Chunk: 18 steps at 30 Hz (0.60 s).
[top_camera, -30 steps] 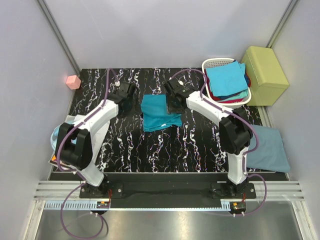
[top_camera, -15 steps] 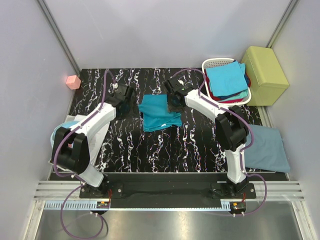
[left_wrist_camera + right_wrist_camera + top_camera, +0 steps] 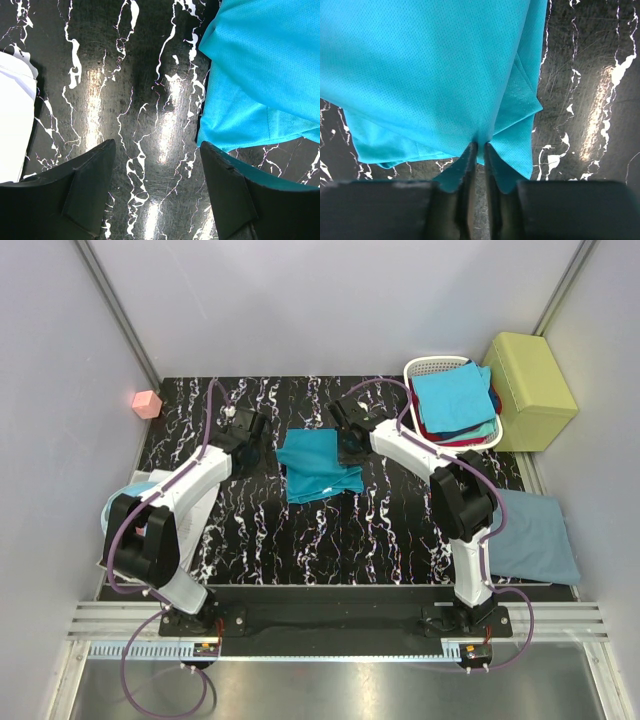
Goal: Fold and stack the t-shirts
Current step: Smooth out wrinkles on the folded tshirt
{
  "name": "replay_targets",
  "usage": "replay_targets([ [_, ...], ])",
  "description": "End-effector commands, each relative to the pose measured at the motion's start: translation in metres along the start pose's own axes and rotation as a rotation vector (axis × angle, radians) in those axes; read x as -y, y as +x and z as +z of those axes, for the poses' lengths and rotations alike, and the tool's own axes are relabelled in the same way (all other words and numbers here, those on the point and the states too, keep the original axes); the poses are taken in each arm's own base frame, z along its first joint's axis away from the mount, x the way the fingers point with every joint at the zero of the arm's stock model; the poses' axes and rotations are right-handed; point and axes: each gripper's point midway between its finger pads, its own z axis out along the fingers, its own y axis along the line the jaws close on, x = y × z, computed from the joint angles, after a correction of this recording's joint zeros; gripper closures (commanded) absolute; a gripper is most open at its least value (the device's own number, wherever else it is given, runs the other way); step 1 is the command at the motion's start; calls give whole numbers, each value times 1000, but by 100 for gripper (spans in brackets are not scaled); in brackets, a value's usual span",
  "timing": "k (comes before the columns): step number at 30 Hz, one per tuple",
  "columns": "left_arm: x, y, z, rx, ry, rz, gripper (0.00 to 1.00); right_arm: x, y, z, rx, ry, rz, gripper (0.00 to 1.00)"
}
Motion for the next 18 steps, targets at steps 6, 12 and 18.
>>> replay_targets([
  [6,-2,-20,7,37,-17,-34,28,2,0,3,-2,-16,35,100],
  [12,3,-32,13,47,-14,-44,28,10,0,-5,18,4,37,100],
  [18,15,-54,27,57,-7,-42,28,15,-3,-24,52,5,31,100],
])
